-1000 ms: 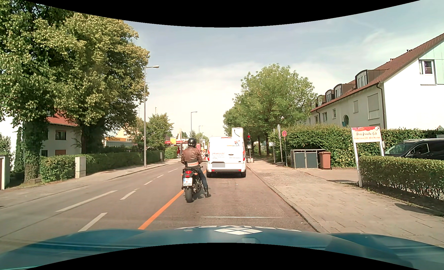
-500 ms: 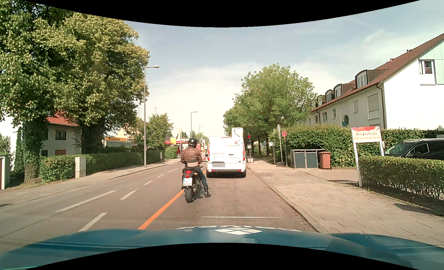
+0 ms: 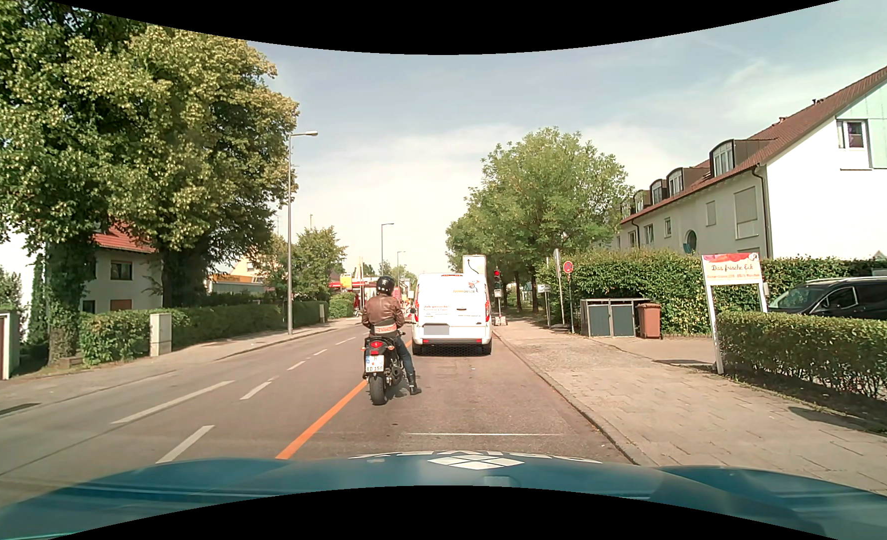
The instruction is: Follow the waypoints while adhering to traffic rules and regulations
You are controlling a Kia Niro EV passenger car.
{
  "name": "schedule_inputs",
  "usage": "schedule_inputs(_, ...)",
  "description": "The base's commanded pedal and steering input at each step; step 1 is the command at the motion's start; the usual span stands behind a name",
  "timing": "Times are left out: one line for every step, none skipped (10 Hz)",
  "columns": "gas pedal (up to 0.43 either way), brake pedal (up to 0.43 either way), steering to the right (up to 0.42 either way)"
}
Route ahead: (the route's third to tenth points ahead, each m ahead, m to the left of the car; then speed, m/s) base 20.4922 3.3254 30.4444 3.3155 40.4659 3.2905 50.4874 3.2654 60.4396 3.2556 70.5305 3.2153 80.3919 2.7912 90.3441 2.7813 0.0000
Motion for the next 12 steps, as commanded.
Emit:
schedule_inputs(0.0, 0.0, -0.015)
schedule_inputs(0.0, 0.0, -0.015)
schedule_inputs(0.0, 0.0, -0.015)
schedule_inputs(0.0, 0.0, -0.015)
schedule_inputs(0.0, 0.0, -0.015)
schedule_inputs(0.0, 0.0, -0.016)
schedule_inputs(0.0, 0.0, -0.015)
schedule_inputs(0.0, 0.0, -0.015)
schedule_inputs(0.0, 0.0, -0.015)
schedule_inputs(0.0, 0.0, -0.015)
schedule_inputs(0.0, 0.0, -0.015)
schedule_inputs(0.0, 0.0, -0.015)
